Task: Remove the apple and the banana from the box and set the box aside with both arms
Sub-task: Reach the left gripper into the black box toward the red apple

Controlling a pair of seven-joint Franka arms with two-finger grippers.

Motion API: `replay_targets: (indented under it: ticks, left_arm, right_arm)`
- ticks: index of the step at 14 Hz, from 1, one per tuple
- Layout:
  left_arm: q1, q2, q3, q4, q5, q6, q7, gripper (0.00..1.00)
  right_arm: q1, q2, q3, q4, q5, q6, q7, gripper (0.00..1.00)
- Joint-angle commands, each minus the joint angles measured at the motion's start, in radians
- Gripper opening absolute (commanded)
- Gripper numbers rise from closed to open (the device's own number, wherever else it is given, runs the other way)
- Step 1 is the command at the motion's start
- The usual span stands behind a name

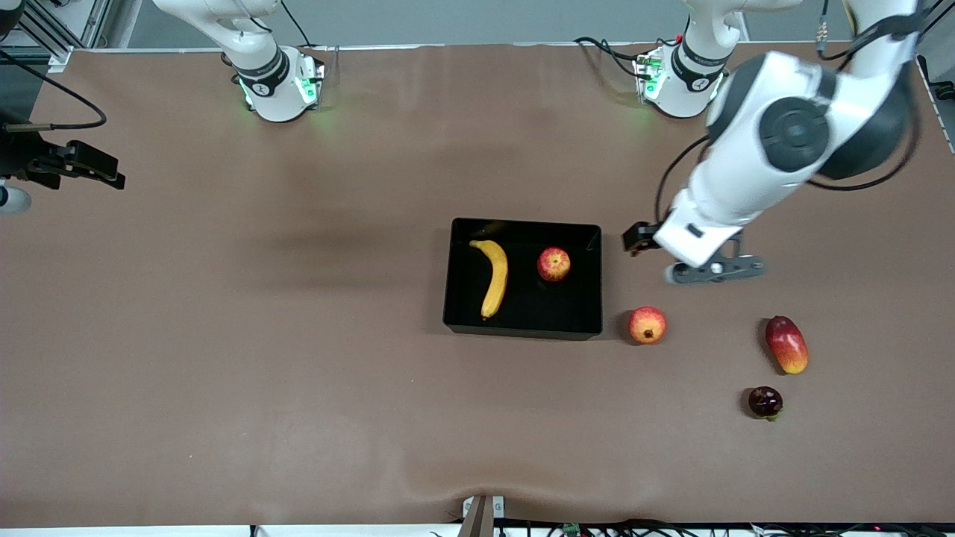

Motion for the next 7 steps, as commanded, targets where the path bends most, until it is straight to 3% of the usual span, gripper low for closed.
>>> replay_targets:
  ticks: [1,7]
  left_arm:
    - [-0.044,0.005,0.002,-0.083,-0.005,0.116,-0.099,1.0]
    - [-0.154,0.126,0.004,-0.122,0.07,0.279,-0.346,1.0]
  right_arm:
    - [-0.004,0.002,-0.003,0.013,-0.016,-0.033,0.008,1.0]
    - [-0.068,0.013,-0.006,0.013,-0.016,-0.066,0.018,1.0]
